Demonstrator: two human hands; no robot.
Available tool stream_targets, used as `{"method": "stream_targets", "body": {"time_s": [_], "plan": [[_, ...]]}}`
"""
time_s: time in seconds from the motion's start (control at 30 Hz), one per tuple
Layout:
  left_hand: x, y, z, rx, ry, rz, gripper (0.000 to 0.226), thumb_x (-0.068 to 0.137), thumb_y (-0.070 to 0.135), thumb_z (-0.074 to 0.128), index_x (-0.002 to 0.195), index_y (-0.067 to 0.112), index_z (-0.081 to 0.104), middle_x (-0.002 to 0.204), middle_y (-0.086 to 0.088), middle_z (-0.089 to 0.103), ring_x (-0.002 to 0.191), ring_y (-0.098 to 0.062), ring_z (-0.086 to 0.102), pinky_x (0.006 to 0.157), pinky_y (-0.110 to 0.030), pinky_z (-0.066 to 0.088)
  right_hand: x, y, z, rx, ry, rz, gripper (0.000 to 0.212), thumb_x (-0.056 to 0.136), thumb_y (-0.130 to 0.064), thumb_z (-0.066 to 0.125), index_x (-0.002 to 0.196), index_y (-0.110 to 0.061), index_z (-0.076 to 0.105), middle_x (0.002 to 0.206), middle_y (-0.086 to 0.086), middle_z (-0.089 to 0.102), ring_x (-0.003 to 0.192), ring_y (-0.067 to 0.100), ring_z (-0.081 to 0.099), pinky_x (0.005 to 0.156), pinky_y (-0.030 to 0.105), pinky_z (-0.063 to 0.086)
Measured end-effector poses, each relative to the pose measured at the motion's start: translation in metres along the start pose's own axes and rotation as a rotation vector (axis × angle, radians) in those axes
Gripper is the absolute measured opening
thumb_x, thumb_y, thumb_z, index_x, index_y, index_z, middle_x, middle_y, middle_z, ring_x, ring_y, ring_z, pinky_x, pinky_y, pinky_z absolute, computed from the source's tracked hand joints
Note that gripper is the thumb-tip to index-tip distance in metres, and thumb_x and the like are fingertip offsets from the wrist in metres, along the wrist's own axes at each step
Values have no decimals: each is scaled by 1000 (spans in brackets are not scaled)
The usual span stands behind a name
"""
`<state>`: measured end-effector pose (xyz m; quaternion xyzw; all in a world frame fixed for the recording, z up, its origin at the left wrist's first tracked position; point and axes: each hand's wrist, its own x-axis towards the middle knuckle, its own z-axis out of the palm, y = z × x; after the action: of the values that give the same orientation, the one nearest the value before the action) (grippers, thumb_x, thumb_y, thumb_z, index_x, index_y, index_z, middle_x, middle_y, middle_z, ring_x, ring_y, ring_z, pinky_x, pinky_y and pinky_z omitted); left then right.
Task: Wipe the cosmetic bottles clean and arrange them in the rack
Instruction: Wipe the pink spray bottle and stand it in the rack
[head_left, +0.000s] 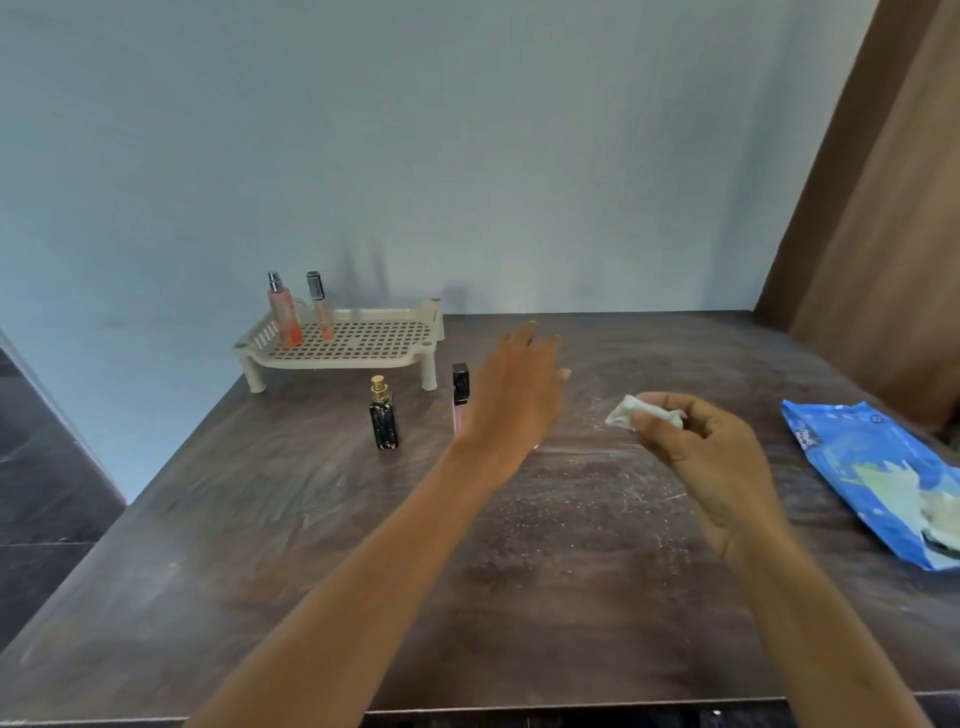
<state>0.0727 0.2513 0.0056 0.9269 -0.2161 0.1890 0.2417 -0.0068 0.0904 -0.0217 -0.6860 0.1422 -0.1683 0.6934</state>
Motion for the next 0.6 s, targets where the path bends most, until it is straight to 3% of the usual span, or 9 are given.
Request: {"method": "stream_targets", "body": {"time_s": [0.1, 0.17, 0.27, 0.33, 0.37, 0.43, 0.47, 0.53, 0.6], "plan": [[6, 5, 8, 31, 15, -92, 36, 100, 32, 58, 125, 7, 61, 120, -12, 65, 112, -28, 61, 85, -35, 47, -3, 11, -10, 32, 0, 11, 15, 82, -11, 75, 95, -18, 76, 96, 1, 76, 90, 13, 70, 84, 28, 54], [9, 5, 14, 63, 30, -117, 28, 100, 31, 58, 109, 6, 65, 97, -9, 69, 93, -25, 66, 69, -29, 41, -3, 16, -15, 88, 9, 20, 13, 83, -11, 74, 96, -16, 76, 97, 2, 76, 88, 12, 71, 82, 25, 55], [13, 1, 23, 44, 45, -170, 24, 101, 27, 58, 93, 8, 70, 76, -2, 64, 71, -14, 62, 61, -20, 36, -2, 25, -19, 191, 4, 51, 14, 88, -5, 68, 96, -13, 76, 99, 5, 76, 86, 10, 71, 79, 17, 57], [13, -2, 26, -47, 74, -209, 16, 100, 23, 60, 96, 14, 73, 78, 2, 69, 64, -3, 56, 57, -10, 38, -2, 29, -20, 221, -2, 80, 15, 90, -6, 66, 98, -14, 77, 100, 4, 76, 90, 10, 71, 80, 17, 57], [12, -4, 28, -126, 114, -219, 15, 99, 20, 62, 105, 14, 74, 88, 0, 74, 69, -3, 62, 64, -7, 42, -4, 30, -20, 238, -8, 92, 14, 90, -9, 66, 99, -14, 76, 101, 4, 76, 94, 11, 71, 82, 19, 56], [6, -8, 30, -287, 191, -219, 23, 96, 17, 66, 117, 13, 72, 108, -4, 76, 92, -11, 72, 86, -19, 54, -8, 30, -20, 298, -14, 107, 15, 92, -17, 64, 99, -12, 77, 102, 2, 76, 99, 11, 71, 87, 24, 54], [0, -9, 30, -365, 210, -218, 24, 95, 16, 67, 118, 13, 71, 111, -4, 76, 96, -10, 72, 89, -25, 57, -9, 29, -19, 320, -8, 105, 18, 94, -21, 62, 99, -11, 77, 102, 2, 76, 100, 11, 70, 89, 26, 53], [-18, -11, 29, -517, 231, -227, 22, 94, 15, 67, 115, 13, 71, 108, -1, 76, 92, -2, 72, 85, -23, 59, -13, 28, -17, 292, 8, 67, 21, 96, -22, 59, 101, -12, 77, 101, -1, 77, 101, 10, 70, 90, 26, 52], [-41, -11, 29, -691, 284, -280, 19, 93, 15, 68, 111, 13, 73, 103, 2, 77, 89, -1, 73, 81, -25, 61, -18, 28, -11, 116, 38, -33, 19, 96, -22, 60, 106, -18, 76, 100, -9, 76, 98, 5, 70, 89, 23, 52]]}}
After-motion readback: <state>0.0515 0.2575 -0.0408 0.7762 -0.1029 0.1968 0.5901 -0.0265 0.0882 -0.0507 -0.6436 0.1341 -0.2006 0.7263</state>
